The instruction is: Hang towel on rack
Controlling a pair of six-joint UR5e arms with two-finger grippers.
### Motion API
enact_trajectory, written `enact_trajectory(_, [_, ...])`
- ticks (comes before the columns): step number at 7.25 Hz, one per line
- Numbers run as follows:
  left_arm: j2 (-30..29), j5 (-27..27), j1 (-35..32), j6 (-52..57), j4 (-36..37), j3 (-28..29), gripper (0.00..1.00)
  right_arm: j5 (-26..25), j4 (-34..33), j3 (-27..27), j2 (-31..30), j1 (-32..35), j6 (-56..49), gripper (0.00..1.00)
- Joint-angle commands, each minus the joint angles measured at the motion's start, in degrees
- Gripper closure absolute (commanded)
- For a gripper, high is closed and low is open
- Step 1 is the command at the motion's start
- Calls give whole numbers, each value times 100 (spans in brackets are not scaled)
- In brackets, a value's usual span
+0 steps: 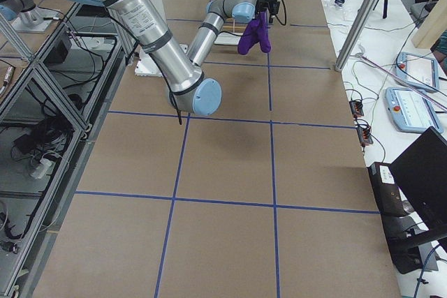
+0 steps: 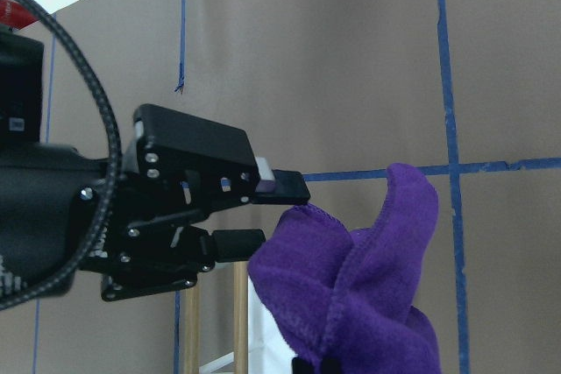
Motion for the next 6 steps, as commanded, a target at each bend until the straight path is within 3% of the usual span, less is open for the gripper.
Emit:
enact_trajectory(1, [27, 9, 170, -66, -177, -9, 53, -19, -1, 58, 1, -5, 6, 100])
enact_trajectory(3, [44, 9, 171, -31, -188, -9, 100, -19, -1, 94, -25, -5, -3, 100])
enact_trajectory(5, [79, 0, 162, -31, -520, -9, 100, -10, -1, 172, -78, 4, -3, 100])
enact_trajectory(6, [80, 0, 153, -31, -539, -27, 100, -10, -1, 225, -122, 12, -3, 80])
